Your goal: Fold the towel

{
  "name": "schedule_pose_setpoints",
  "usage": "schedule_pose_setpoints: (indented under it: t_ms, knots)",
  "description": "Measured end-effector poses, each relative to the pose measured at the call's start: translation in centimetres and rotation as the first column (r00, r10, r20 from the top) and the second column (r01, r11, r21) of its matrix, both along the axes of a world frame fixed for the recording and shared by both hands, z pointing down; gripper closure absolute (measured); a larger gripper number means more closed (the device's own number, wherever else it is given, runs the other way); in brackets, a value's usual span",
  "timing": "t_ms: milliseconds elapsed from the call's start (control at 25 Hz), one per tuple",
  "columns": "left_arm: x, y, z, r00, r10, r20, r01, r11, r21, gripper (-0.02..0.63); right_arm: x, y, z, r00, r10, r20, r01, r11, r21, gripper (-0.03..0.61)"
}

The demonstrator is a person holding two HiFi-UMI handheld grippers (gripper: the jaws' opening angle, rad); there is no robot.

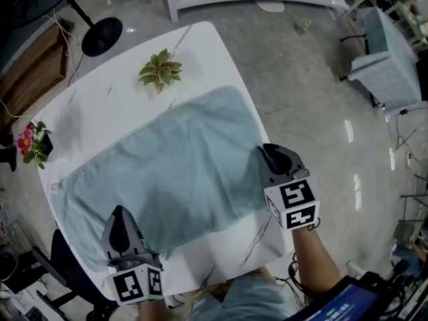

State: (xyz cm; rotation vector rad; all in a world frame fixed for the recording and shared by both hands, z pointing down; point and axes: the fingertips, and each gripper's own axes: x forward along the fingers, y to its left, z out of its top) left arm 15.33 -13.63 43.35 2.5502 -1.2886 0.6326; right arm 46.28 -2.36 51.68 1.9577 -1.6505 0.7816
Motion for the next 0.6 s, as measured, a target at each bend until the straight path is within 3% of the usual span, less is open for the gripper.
schedule_pose_setpoints:
  t_ms: [120,280,600]
  knots:
    - [-0.1,0.4,-0.7,1.0,-0.011,0.002,0.01,1.0,0.006,0.607,0.2,0.0,-0.5,1.0,0.009,0.022,-0.009,1.0,0.001,0.541]
    - [-0.5,0.7,-3.5,1.0,-0.025,-0.011,0.026,0.999,0.047,0.607,0.0,-0.7,-4.5,0.999,0.01,0.037,-0.012,0.997,0.075,0.543]
    - [-5.1,0.8,-6.8,0.995,-0.087,-0.056,0.092,0.992,0.089,0.607,-5.0,-4.4,-12.8,0.998,-0.07,-0.008,0.07,0.977,0.199,0.543]
